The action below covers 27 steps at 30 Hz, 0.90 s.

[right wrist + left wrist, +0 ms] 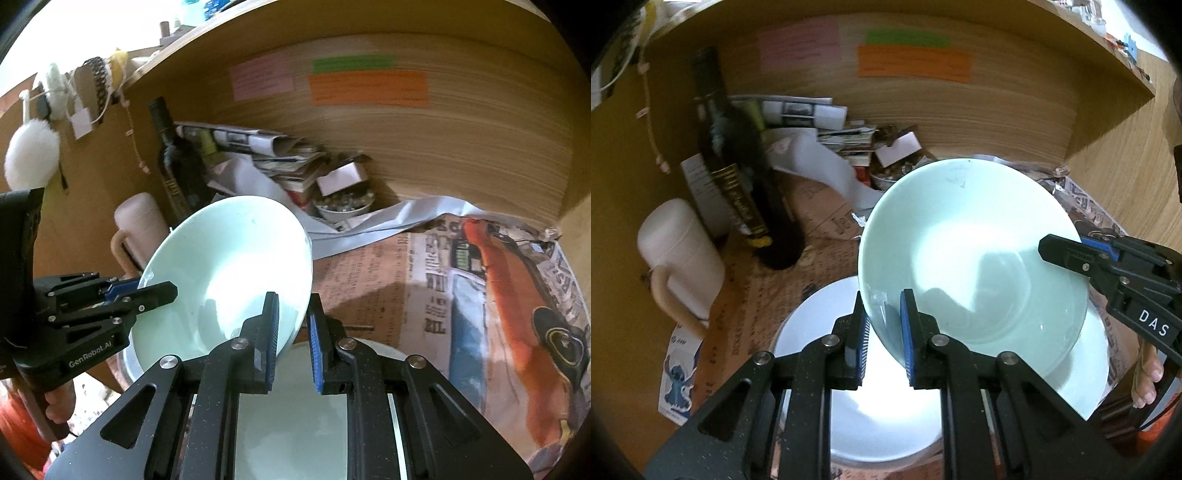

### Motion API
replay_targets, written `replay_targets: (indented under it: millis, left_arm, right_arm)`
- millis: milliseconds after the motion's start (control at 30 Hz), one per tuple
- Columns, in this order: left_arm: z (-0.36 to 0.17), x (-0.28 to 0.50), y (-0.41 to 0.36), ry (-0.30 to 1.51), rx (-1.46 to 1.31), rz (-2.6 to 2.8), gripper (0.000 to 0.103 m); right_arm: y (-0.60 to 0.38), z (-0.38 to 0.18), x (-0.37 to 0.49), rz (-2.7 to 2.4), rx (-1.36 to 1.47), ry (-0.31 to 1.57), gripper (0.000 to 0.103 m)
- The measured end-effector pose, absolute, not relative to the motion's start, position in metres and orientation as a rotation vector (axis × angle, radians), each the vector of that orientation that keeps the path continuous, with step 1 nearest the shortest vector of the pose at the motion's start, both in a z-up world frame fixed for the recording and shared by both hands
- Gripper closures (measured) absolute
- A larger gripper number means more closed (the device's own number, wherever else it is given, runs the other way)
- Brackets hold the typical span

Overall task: Organize plates and bowls
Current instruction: 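Lower the mint-green bowl with both grippers onto the white bowl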

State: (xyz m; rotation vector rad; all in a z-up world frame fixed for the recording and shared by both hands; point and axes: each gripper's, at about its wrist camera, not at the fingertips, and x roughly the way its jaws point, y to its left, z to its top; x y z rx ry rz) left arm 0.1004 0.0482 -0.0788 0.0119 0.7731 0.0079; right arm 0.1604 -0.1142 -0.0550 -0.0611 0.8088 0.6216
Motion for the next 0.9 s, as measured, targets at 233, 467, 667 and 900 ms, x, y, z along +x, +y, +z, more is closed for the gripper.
replay_targets:
  millis: [233,467,667,900]
  left_arm:
    - [-0.082,0.078,0.065,0.768,-0.004,0.053,0.087]
    - [-0.089,0.065,0.081,0.78,-0.022,0.099,0.087]
    - [-0.099,0.058,0.094,0.798,-0.033,0.125,0.087]
    - [-0.11,0.055,0.104,0.821,-0.039,0.151,0.087]
  right_arm:
    - [-0.095,-0.059,0.148,0.666,-0.081,0.821,0.089]
    - [-0.075,-0.07,0.144,0.706,-0.099,0.849,0.089]
    - [-0.061,-0.082,0.142,0.729,-0.116,0.881,0.089]
    - [-0.048,-0.094,0.139,0.743,-0.142,0.914,0.089]
